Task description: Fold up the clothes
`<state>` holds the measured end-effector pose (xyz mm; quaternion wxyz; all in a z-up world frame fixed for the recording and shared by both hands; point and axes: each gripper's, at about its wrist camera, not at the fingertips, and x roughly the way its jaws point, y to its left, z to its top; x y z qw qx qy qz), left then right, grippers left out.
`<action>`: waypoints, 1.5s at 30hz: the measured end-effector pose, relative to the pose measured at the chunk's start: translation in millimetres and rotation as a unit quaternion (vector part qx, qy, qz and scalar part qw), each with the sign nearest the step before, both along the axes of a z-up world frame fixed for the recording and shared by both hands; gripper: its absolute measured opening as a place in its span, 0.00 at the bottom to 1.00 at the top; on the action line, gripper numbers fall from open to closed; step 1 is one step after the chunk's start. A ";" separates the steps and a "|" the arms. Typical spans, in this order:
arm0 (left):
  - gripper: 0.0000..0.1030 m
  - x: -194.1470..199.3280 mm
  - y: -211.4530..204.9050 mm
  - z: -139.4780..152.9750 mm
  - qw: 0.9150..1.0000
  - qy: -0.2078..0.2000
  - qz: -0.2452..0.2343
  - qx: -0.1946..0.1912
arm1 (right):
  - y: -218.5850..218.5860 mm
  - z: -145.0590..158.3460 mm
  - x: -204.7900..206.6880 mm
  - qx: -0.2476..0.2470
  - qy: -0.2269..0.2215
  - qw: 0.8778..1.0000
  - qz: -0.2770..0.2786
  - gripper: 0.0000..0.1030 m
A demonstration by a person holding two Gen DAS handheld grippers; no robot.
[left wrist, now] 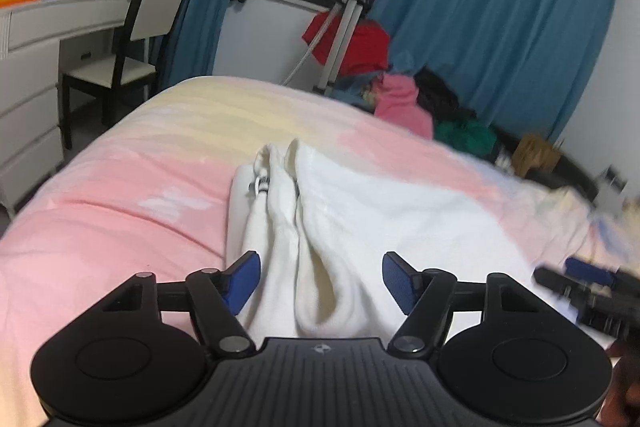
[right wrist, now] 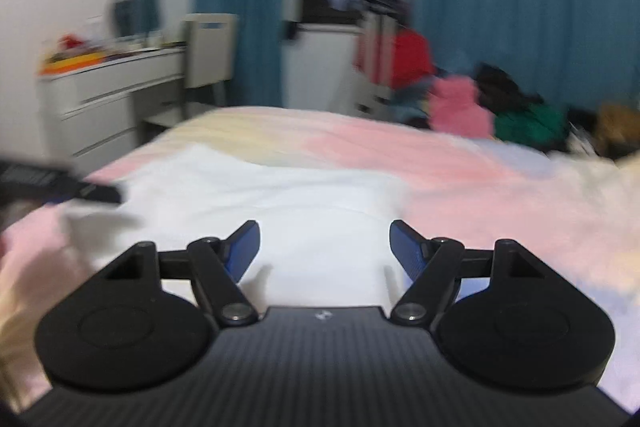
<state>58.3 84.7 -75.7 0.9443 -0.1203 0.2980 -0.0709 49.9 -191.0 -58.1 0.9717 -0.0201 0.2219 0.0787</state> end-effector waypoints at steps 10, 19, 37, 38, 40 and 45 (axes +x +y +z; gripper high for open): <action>0.35 -1.8 -22.3 -12.1 0.995 0.021 0.030 0.090 | -17.4 -23.4 15.3 0.063 0.062 0.995 -0.041 0.71; 0.32 -10.7 -17.2 -3.9 0.997 0.020 0.032 0.067 | -14.8 -23.8 12.3 0.059 0.064 0.996 -0.036 0.71; 0.94 29.1 39.9 -33.7 0.980 0.130 0.058 -0.143 | -87.5 -68.8 75.9 0.362 0.217 0.905 -0.058 0.82; 0.93 32.1 42.1 -36.9 0.978 0.134 0.057 -0.150 | -89.1 -73.2 80.6 0.371 0.224 0.900 -0.054 0.83; 0.93 37.9 46.7 -43.5 0.975 0.142 0.055 -0.165 | -90.8 -81.2 89.2 0.383 0.235 0.892 -0.045 0.84; 0.86 51.0 57.6 -58.6 0.966 0.158 0.049 -0.200 | -88.7 -100.1 103.4 0.413 0.253 0.875 -0.010 0.90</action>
